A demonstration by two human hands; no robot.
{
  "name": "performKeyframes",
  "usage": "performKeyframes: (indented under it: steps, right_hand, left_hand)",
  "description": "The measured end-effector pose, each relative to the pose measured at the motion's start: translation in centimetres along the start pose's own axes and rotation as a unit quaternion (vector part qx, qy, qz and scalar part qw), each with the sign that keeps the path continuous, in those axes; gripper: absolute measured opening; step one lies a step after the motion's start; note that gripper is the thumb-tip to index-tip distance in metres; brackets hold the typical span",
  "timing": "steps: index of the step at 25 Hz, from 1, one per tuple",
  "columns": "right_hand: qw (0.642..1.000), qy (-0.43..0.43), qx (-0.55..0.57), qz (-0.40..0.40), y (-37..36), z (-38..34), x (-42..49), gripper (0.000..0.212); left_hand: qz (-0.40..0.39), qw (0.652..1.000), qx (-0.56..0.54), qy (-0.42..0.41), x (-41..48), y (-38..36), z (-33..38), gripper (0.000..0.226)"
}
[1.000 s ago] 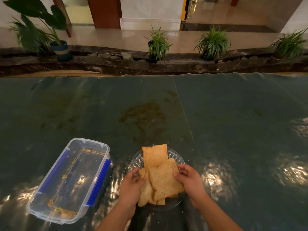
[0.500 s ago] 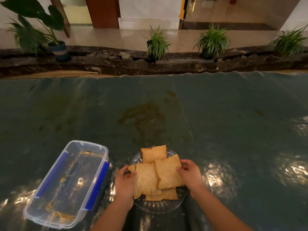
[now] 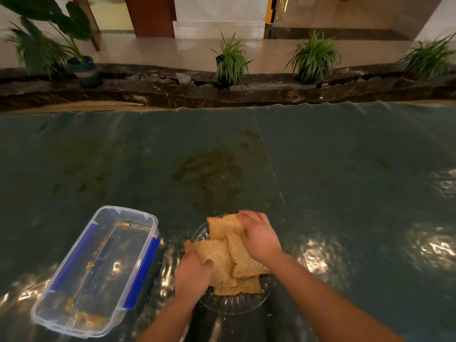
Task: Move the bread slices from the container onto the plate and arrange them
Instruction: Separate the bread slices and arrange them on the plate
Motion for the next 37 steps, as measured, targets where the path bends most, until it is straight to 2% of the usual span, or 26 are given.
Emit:
performKeyframes:
  steps: [4, 9, 12, 17, 19, 21, 23, 25, 28, 32, 37]
  right_hand:
    - [0.989, 0.033, -0.1, -0.1, -1.9, -0.1, 2.2, 0.049]
    - [0.987, 0.064, -0.113, -0.091, -2.3, 0.3, 2.6, 0.044]
    - [0.986, 0.059, -0.116, -0.101, -2.8, 0.4, 2.4, 0.044]
    - [0.988, 0.05, -0.098, -0.111, -2.9, 0.8, 2.1, 0.043]
    - [0.994, 0.038, -0.05, -0.09, -2.1, 0.7, 2.0, 0.046]
    - [0.999, -0.006, 0.03, -0.021, -0.5, 1.2, 0.8, 0.044]
    - [0.99, -0.07, 0.097, 0.075, 1.4, 2.2, -2.2, 0.037]
    - [0.981, -0.105, 0.114, 0.118, 2.2, 3.1, -6.4, 0.031]
    - [0.989, -0.097, 0.08, 0.082, 1.5, 3.5, -11.0, 0.035]
    - [0.989, -0.12, 0.06, 0.063, 0.5, 3.2, -12.0, 0.054]
    - [0.998, -0.045, -0.031, -0.032, -1.3, 1.6, -11.3, 0.069]
  left_hand:
    - [-0.003, 0.999, 0.048, -0.01, 0.2, 0.0, -0.4, 0.082]
    - [-0.008, 0.999, 0.028, -0.034, -0.1, -0.1, -0.5, 0.074]
    - [-0.012, 0.999, 0.026, -0.043, -0.4, -0.1, -0.6, 0.079]
    - [-0.004, 0.999, 0.016, -0.044, -0.1, 0.0, -0.6, 0.07]
    - [0.0, 0.999, 0.004, -0.036, -0.2, 0.2, -0.6, 0.066]
    - [0.004, 0.999, 0.005, -0.035, -0.2, 0.3, -0.8, 0.061]
    - [0.001, 0.998, 0.027, -0.051, -0.1, 0.4, -1.2, 0.064]
    - [-0.017, 0.994, 0.061, -0.094, -0.1, 0.2, -1.9, 0.074]
    - [-0.066, 0.975, 0.125, -0.174, -0.5, -0.7, -2.8, 0.089]
    - [-0.012, 0.966, 0.169, -0.197, -0.8, -1.1, -3.3, 0.092]
    - [0.021, 0.958, 0.195, -0.209, -0.9, -1.6, -3.2, 0.093]
Point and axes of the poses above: each hand's wrist, its own x-axis towards the middle knuckle, its own y-axis out of the back of the hand, z = x × y, the point moved 4 cm from there along x, towards the middle knuckle, and after that the axes turned 12 degrees about x, right-handed, at the moved point
